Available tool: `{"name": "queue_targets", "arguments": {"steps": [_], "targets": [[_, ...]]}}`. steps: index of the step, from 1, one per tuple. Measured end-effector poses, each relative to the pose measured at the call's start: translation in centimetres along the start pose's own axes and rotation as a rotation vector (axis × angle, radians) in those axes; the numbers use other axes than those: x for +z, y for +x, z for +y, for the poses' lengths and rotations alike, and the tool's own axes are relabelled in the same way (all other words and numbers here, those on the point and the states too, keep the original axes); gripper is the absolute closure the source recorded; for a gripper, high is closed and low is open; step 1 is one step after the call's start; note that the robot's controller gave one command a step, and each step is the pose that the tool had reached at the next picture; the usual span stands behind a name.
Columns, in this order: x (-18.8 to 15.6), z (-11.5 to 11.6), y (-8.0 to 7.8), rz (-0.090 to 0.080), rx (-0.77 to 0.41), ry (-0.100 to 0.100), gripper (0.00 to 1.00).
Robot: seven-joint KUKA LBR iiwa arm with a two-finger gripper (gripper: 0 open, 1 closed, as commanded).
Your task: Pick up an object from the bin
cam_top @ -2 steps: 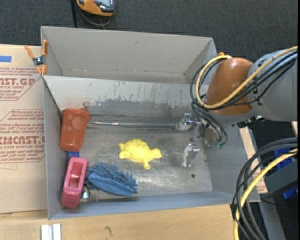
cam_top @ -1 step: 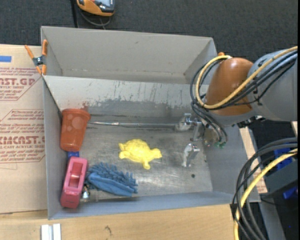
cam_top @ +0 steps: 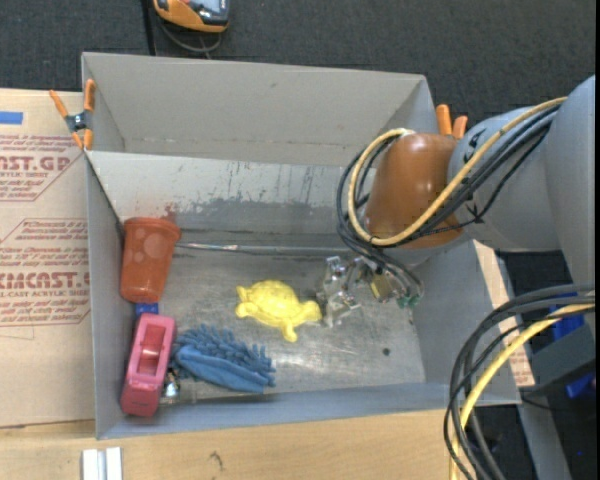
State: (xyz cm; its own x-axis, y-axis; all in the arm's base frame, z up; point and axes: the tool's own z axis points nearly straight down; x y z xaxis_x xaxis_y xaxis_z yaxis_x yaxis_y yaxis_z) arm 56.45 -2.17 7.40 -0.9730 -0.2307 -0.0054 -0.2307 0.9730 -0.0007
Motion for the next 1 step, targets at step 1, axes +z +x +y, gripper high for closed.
{"name": "queue_targets", "arguments": {"steps": [1], "targets": [[0.23,0.01,0.17,0.004,-0.001,0.000,0.00]]}}
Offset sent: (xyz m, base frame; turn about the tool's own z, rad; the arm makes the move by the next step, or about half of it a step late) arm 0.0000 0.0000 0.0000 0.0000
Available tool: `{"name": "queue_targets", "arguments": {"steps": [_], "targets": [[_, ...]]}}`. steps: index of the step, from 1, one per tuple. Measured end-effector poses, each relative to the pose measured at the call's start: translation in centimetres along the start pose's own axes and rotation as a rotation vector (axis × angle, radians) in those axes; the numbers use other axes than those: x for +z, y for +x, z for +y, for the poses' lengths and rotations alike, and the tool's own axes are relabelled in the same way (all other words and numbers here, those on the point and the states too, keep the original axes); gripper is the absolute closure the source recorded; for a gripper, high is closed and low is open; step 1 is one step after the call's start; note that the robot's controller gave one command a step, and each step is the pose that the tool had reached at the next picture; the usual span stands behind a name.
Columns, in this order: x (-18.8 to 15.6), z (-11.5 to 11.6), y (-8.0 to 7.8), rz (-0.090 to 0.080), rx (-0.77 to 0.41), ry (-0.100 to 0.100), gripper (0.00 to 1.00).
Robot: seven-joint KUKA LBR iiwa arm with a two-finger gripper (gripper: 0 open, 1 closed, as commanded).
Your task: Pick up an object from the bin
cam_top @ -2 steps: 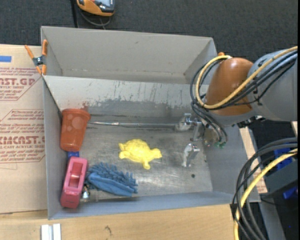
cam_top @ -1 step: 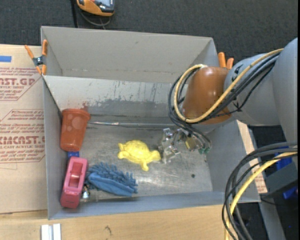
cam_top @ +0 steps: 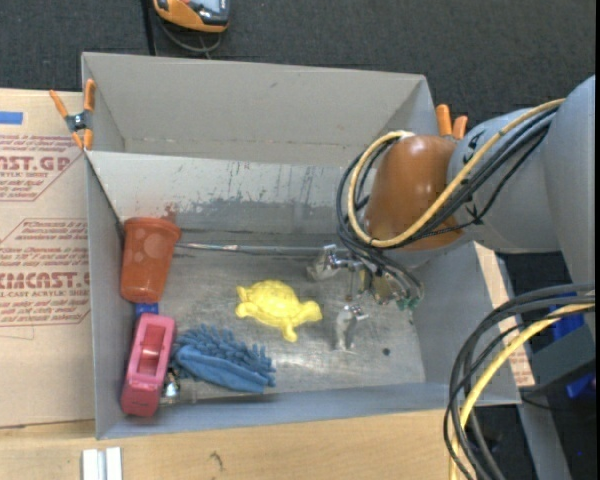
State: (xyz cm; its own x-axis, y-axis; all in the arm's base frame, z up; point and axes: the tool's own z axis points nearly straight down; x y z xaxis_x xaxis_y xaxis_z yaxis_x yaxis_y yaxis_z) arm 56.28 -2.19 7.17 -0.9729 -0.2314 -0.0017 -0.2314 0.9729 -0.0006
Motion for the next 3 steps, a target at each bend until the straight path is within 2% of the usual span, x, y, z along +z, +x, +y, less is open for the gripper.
{"name": "queue_targets", "arguments": {"steps": [1,2,3], "targets": [[0.0,0.0,0.0,-0.001,0.000,0.000,0.00],[-0.3,7.5,0.5,-0.007,-0.339,0.002,1.00],[-0.3,7.5,0.5,-0.007,-0.339,0.002,1.00]]}}
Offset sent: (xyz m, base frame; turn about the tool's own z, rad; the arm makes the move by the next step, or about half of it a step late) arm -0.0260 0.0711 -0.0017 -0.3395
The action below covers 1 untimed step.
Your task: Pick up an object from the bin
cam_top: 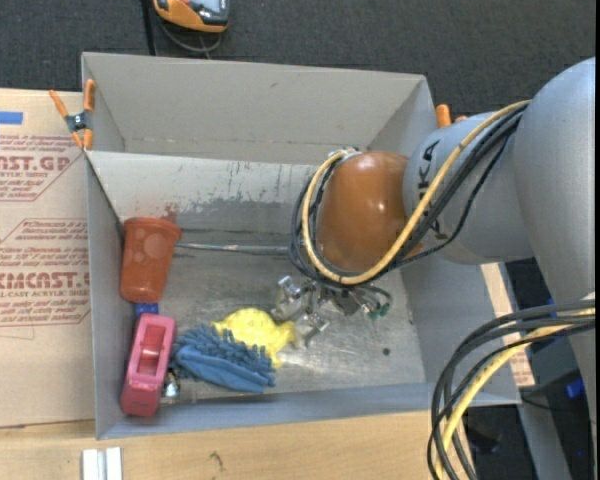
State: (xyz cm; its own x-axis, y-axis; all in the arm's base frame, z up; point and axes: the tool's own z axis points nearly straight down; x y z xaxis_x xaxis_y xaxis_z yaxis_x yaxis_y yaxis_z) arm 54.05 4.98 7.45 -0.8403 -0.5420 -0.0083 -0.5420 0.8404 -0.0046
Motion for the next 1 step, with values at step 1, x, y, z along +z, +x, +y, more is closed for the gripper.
{"name": "queue_targets", "arguments": {"steps": [1], "targets": [[-12.40,0.39,-0.74,0.006,0.027,-0.004,1.00]]}}
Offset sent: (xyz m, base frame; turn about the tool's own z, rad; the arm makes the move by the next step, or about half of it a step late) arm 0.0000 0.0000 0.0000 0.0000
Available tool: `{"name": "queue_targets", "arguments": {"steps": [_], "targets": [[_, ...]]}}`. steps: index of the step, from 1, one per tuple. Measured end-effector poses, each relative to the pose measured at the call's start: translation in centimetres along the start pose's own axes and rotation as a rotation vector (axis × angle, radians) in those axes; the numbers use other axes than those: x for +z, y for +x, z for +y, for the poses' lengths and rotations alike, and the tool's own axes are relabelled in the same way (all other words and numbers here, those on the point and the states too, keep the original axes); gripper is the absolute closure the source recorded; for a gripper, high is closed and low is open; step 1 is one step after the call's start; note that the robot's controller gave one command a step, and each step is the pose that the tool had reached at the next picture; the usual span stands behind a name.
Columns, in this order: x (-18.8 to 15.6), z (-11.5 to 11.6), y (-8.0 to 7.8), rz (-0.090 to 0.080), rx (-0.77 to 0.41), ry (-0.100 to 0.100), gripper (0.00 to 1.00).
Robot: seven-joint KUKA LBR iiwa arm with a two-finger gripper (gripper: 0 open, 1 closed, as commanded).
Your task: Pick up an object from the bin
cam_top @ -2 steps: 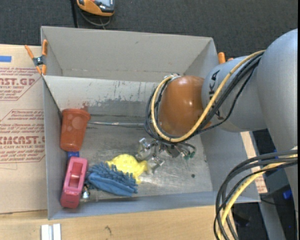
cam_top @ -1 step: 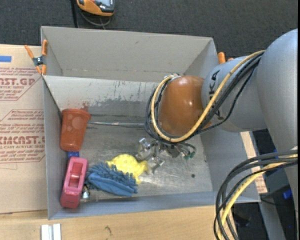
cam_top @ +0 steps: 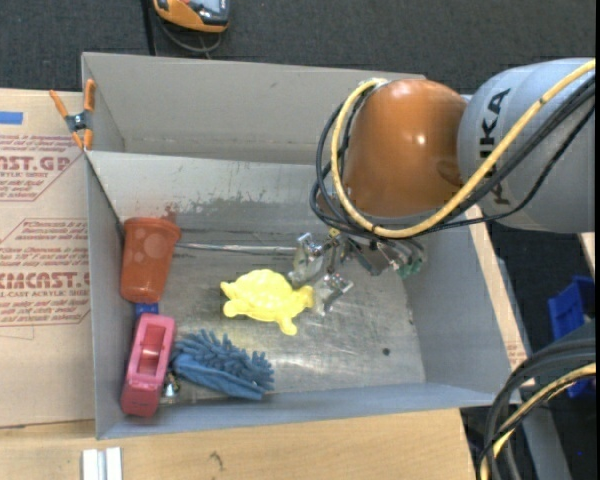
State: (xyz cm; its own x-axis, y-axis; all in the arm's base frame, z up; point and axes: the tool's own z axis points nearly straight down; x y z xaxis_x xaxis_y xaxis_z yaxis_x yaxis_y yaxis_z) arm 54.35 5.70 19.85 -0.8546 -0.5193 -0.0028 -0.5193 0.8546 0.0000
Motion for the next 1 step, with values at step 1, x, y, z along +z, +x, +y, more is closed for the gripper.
{"name": "queue_targets", "arguments": {"steps": [1], "targets": [[0.01,0.00,0.01,0.000,0.000,0.000,1.00]]}}
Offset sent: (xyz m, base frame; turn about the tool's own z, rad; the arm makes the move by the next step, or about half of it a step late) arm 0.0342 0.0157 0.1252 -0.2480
